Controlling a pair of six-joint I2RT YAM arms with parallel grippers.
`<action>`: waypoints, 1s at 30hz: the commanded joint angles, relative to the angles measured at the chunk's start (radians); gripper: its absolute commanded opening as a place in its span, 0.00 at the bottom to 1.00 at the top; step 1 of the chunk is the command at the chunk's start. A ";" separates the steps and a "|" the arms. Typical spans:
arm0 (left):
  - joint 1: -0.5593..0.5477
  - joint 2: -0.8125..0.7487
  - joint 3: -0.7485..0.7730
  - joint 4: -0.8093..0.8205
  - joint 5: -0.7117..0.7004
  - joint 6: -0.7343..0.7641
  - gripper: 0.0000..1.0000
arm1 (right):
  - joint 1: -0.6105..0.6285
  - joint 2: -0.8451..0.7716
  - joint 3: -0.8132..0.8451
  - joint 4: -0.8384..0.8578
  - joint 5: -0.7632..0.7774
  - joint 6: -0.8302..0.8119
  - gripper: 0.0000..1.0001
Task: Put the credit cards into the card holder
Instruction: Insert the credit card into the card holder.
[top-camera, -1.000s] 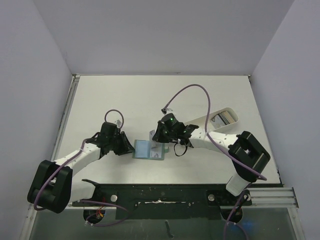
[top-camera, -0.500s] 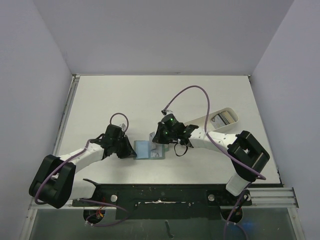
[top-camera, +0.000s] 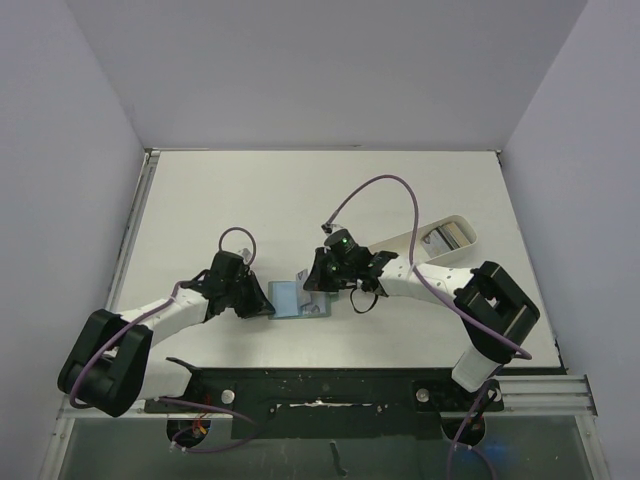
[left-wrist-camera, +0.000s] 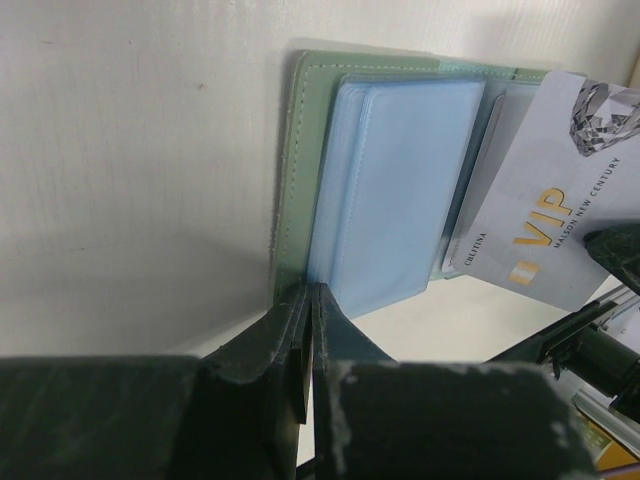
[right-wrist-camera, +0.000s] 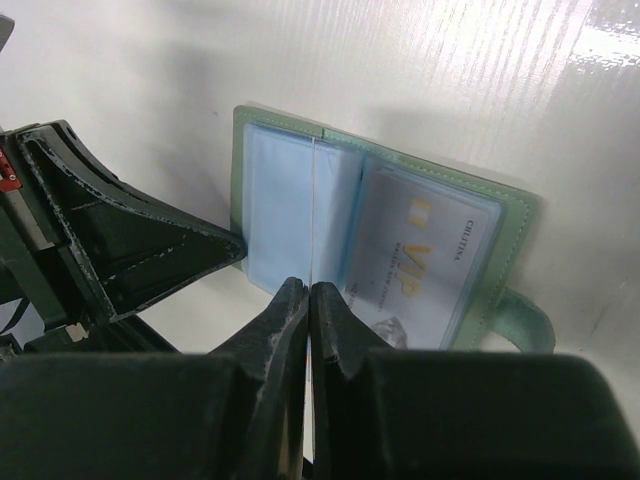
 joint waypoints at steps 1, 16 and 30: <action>-0.006 -0.019 -0.011 0.024 -0.018 0.000 0.02 | -0.017 -0.016 -0.012 0.070 -0.042 0.011 0.03; -0.006 -0.017 -0.015 0.025 -0.013 0.003 0.01 | -0.049 0.027 -0.079 0.192 -0.138 0.055 0.04; -0.006 -0.013 -0.014 0.027 -0.007 0.007 0.01 | -0.058 0.049 -0.096 0.212 -0.164 0.066 0.04</action>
